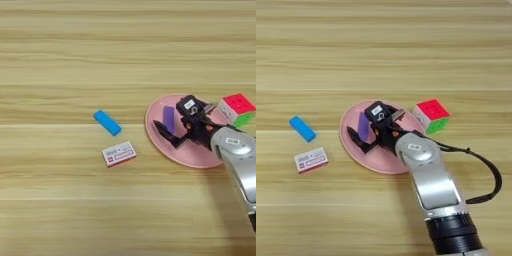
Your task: Move the objects on the table
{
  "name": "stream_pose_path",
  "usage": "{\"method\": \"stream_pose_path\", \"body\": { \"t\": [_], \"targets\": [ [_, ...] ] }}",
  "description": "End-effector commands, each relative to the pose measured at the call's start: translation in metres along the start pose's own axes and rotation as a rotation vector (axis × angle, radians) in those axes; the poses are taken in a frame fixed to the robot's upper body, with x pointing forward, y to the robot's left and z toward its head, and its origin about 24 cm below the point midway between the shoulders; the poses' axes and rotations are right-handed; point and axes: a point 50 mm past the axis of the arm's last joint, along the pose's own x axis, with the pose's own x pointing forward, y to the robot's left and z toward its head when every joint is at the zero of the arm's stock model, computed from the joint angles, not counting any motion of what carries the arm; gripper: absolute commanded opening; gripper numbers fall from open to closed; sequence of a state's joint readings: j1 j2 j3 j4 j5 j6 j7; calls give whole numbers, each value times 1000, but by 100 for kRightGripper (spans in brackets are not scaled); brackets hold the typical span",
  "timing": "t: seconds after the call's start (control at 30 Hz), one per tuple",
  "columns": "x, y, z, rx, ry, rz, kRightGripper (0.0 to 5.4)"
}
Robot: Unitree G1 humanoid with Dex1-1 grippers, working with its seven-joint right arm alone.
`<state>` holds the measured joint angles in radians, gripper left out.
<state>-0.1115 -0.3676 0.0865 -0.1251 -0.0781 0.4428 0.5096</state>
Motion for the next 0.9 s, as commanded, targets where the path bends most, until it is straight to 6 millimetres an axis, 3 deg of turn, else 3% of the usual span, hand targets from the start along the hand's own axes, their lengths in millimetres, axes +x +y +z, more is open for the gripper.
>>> {"method": "stream_pose_path", "body": {
  "t": [0.03,0.37,0.9],
  "targets": [
    [3,-11,18,-88,-67,-46,539],
    [8,-24,4,-117,-12,-106,539],
    [-11,-36,-1,-120,4,-164,539]
  ]
}}
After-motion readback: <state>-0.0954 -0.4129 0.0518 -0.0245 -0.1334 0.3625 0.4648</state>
